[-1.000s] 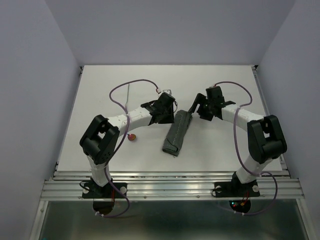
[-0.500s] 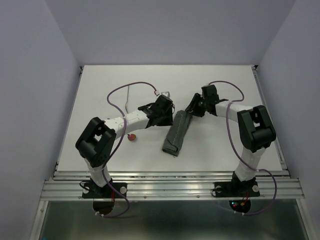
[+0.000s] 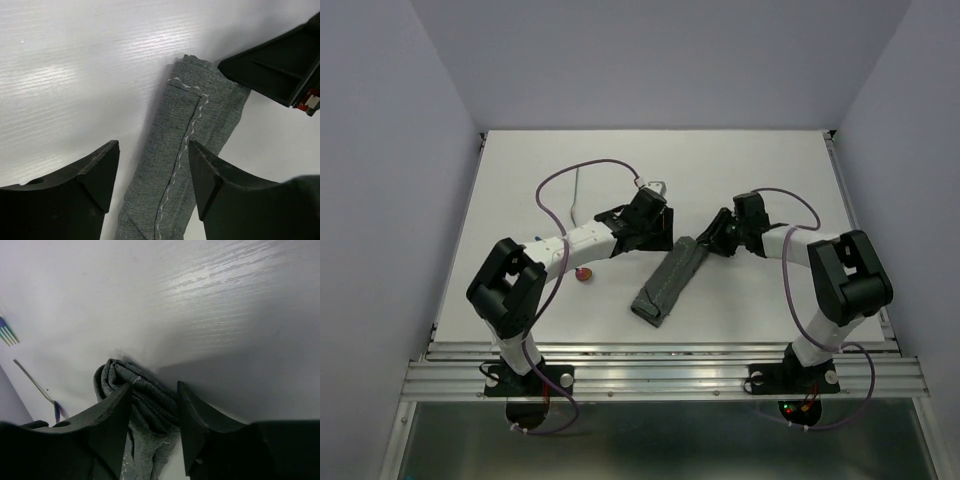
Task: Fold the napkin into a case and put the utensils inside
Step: Fold the 2/3-rectangle-folded napkin at the center of the board, then pick up the top corner of the smaller rectangle folded napkin from the center of the board.
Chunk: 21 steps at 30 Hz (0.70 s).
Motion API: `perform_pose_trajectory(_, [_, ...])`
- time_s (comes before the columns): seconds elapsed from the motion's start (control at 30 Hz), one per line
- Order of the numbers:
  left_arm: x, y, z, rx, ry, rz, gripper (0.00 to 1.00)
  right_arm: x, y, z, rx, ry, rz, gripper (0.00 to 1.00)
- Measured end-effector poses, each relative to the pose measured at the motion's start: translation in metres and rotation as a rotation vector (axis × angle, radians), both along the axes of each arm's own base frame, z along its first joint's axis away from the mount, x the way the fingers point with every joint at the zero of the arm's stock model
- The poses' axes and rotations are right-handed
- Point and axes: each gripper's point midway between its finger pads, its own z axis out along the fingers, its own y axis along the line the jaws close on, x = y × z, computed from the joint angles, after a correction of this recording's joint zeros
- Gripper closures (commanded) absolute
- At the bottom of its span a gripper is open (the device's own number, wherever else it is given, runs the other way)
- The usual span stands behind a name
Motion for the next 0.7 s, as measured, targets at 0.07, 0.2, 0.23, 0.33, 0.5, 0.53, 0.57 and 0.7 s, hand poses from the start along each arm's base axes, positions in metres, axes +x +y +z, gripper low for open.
perform_pose_trajectory(0.07, [-0.003,-0.008,0.003,0.001,-0.009,-0.042,0.28,-0.002,-0.003,0.003,-0.006,0.001,-0.012,0.41])
perform_pose_trajectory(0.2, [-0.012,-0.035,0.008,-0.002,-0.030,-0.158,0.24,-0.003,-0.016,0.014,-0.055,-0.010,-0.047,0.32])
perform_pose_trajectory(0.23, [-0.014,-0.042,0.008,0.000,-0.036,-0.186,0.24,-0.002,-0.020,0.018,-0.063,-0.017,-0.056,0.30])
perform_pose_trajectory(0.33, [-0.020,-0.062,0.009,0.010,-0.049,-0.250,0.24,0.007,-0.049,0.033,-0.077,-0.043,-0.112,0.28])
perform_pose_trajectory(0.5, [-0.012,-0.088,0.006,0.037,-0.074,-0.286,0.28,0.018,-0.104,0.042,-0.110,-0.055,-0.232,0.28])
perform_pose_trajectory(0.53, [-0.009,-0.090,0.004,0.047,-0.075,-0.283,0.29,0.017,-0.108,0.042,-0.115,-0.053,-0.239,0.28])
perform_pose_trajectory(0.57, [-0.006,-0.091,0.001,0.059,-0.074,-0.278,0.29,0.016,-0.110,0.043,-0.119,-0.053,-0.239,0.28])
perform_pose_trajectory(0.7, [0.001,-0.094,-0.012,0.107,-0.067,-0.261,0.31,0.013,-0.110,0.044,-0.125,-0.051,-0.224,0.27])
